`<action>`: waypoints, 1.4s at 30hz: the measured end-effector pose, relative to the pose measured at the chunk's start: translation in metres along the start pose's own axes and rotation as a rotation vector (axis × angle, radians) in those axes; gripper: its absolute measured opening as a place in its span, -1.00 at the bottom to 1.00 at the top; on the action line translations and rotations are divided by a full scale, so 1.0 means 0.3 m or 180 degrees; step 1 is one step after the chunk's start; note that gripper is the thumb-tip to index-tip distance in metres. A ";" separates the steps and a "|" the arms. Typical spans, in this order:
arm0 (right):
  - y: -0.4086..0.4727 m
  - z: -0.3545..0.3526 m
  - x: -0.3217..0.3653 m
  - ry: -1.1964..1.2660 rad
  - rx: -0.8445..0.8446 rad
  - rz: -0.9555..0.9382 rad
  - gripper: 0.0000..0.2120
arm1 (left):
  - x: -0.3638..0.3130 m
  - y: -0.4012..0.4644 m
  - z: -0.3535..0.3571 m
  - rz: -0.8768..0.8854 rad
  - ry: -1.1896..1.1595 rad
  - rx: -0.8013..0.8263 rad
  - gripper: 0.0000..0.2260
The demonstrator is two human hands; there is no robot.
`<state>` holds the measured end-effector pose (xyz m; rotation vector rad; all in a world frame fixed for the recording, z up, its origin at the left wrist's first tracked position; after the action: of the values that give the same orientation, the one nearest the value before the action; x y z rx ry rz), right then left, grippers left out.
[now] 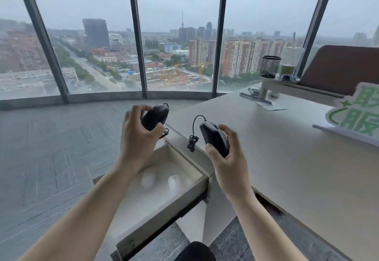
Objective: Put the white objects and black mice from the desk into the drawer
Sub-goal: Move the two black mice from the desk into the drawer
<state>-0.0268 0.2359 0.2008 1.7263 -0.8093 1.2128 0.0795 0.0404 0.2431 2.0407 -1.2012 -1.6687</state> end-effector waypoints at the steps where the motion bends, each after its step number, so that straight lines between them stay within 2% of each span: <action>1: 0.001 0.073 -0.034 -0.0058 0.0171 0.0079 -0.59 | 0.060 -0.012 -0.035 -0.0084 0.0122 -0.0018 -0.67; 5: -0.001 0.321 -0.185 -0.0459 0.0746 0.0498 -0.58 | 0.328 -0.087 -0.119 -0.0674 0.0809 0.0212 -0.65; 10: 0.013 0.555 -0.382 -0.1663 0.1304 0.0930 -0.51 | 0.598 -0.223 -0.084 -0.1419 0.1665 0.1166 -0.57; 15: 0.027 0.745 -0.528 -0.2968 0.2010 0.1213 -0.39 | 0.738 -0.334 0.017 -0.1692 0.2389 0.2048 -0.60; 19: 0.042 0.816 -0.606 -0.3663 0.2260 0.1371 -0.37 | 0.846 -0.369 0.057 -0.1867 0.2569 0.2380 -0.71; 22: 0.058 0.833 -0.664 -0.3950 0.2383 0.1440 -0.36 | 0.910 -0.378 0.068 -0.2002 0.2581 0.2475 -0.68; 28: 0.055 0.845 -0.726 -0.3976 0.2524 0.1444 -0.42 | 0.974 -0.410 0.078 -0.2344 0.2453 0.2669 -0.53; 31: 0.055 0.833 -0.699 -0.3769 0.2393 0.1276 -0.59 | 0.957 -0.394 0.072 -0.2327 0.2432 0.2571 -0.53; 33: 0.051 0.812 -0.658 -0.3435 0.2101 0.1021 -0.70 | 0.919 -0.353 0.055 -0.2130 0.2470 0.2377 -0.56; 35: 0.030 0.779 -0.602 -0.2999 0.1763 0.0677 -0.73 | 0.870 -0.306 0.018 -0.1875 0.2302 0.1980 -0.60; 38: -0.043 0.722 -0.519 -0.2422 0.1422 0.0290 -0.77 | 0.795 -0.259 -0.094 -0.1508 0.1833 0.1125 -0.67; 42: -0.214 0.674 -0.447 -0.1938 0.1295 0.0150 -0.80 | 0.762 -0.300 -0.274 -0.1358 0.1561 0.0254 -0.74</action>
<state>0.0655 0.0849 0.0227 2.4854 -1.0002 0.9224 0.1944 -0.0909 0.0518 2.6840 -0.7116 -1.1522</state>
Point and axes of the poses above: each hand's wrist, its own y-axis towards the middle knuckle, its own z-axis out of the palm, x = y × z, the point moved 4 cm from there along y, towards the middle knuckle, and after that the axes turned 10 degrees about z, right-handed, at the moved point
